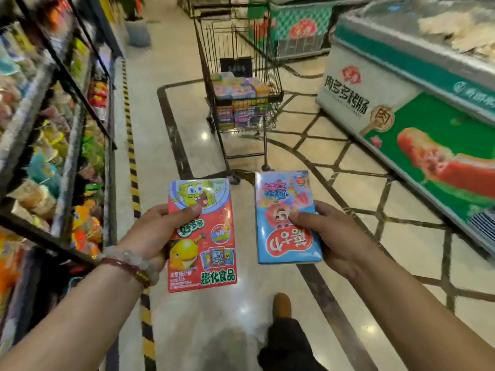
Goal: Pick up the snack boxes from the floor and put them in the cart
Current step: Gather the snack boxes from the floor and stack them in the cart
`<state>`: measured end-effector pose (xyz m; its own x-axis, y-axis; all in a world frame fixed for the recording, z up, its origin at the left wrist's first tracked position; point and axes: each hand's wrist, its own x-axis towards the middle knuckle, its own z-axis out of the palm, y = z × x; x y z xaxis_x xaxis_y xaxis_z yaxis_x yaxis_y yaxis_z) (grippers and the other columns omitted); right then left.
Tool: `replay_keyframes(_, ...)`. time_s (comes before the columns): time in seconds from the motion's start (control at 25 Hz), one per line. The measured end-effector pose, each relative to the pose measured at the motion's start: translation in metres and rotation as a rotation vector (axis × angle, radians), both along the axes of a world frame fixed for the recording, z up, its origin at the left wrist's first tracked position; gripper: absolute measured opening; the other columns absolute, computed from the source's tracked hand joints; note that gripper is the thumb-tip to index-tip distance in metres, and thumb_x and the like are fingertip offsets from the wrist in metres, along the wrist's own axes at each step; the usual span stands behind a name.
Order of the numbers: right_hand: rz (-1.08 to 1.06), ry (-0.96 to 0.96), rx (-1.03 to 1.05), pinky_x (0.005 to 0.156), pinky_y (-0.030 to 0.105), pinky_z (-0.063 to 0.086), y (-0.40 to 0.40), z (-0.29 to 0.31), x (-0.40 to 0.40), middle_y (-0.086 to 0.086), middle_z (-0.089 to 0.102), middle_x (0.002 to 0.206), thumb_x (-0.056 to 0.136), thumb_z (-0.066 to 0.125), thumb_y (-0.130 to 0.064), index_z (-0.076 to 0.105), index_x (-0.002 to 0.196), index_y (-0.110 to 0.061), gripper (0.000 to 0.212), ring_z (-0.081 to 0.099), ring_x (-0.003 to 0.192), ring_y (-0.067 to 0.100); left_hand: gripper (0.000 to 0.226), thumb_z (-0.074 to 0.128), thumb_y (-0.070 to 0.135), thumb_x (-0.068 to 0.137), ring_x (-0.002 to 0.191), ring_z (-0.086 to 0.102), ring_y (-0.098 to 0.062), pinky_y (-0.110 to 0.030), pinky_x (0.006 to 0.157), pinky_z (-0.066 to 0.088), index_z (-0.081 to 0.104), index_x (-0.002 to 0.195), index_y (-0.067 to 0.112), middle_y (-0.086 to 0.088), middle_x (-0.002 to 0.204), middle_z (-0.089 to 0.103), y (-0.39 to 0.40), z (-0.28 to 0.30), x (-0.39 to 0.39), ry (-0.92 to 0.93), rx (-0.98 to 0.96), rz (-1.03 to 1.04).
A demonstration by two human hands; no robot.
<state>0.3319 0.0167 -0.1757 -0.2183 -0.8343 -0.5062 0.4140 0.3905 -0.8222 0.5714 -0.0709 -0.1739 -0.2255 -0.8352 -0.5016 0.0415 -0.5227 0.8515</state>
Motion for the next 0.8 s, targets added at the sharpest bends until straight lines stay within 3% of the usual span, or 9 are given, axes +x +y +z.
replay_keyframes(0.16, -0.047, -0.012, -0.017, 0.053, 0.032, 0.059, -0.074, 0.002, -0.059, 0.018, 0.072, 0.092, 0.083, 0.064, 0.003, 0.055, 0.116, 0.0, 0.033, 0.07, 0.062, 0.023, 0.056, 0.073, 0.028, 0.057, 0.072, 0.071, -0.031, -0.046, 0.07, 0.058, 0.064, 0.106, 0.002, -0.02, 0.093, 0.072, -0.077, -0.004, -0.06, -0.006, 0.006, -0.049)
replay_keyframes(0.4, 0.023, 0.076, -0.001, 0.072, 0.039, 0.06, -0.19, 0.013, -0.142, 0.014, 0.074, 0.096, 0.083, 0.068, -0.004, 0.057, 0.115, -0.007, 0.035, 0.072, 0.083, 0.029, 0.046, 0.071, 0.025, 0.061, 0.066, 0.071, -0.028, -0.042, 0.061, 0.06, 0.065, 0.1, 0.001, -0.019, 0.089, 0.072, -0.181, 0.001, -0.14, 0.007, -0.001, -0.023)
replay_keyframes(0.64, 0.036, 0.075, 0.006, 0.074, 0.04, 0.059, -0.299, 0.011, -0.182, 0.013, 0.073, 0.098, 0.081, 0.069, -0.007, 0.058, 0.116, -0.009, 0.036, 0.072, 0.084, 0.028, 0.046, 0.071, 0.025, 0.061, 0.07, 0.071, -0.03, -0.045, 0.066, 0.059, 0.066, 0.1, 0.002, -0.019, 0.093, 0.072, -0.282, -0.001, -0.173, 0.024, 0.026, -0.001)
replay_keyframes(0.8, 0.027, 0.08, 0.003, 0.071, 0.039, 0.06, -0.386, 0.004, -0.191, 0.013, 0.073, 0.097, 0.081, 0.069, -0.007, 0.058, 0.118, -0.008, 0.039, 0.072, 0.082, 0.028, 0.045, 0.073, 0.026, 0.057, 0.068, 0.071, -0.027, -0.041, 0.061, 0.059, 0.067, 0.096, 0.004, -0.017, 0.09, 0.073, -0.373, -0.006, -0.183, 0.039, 0.023, -0.001)
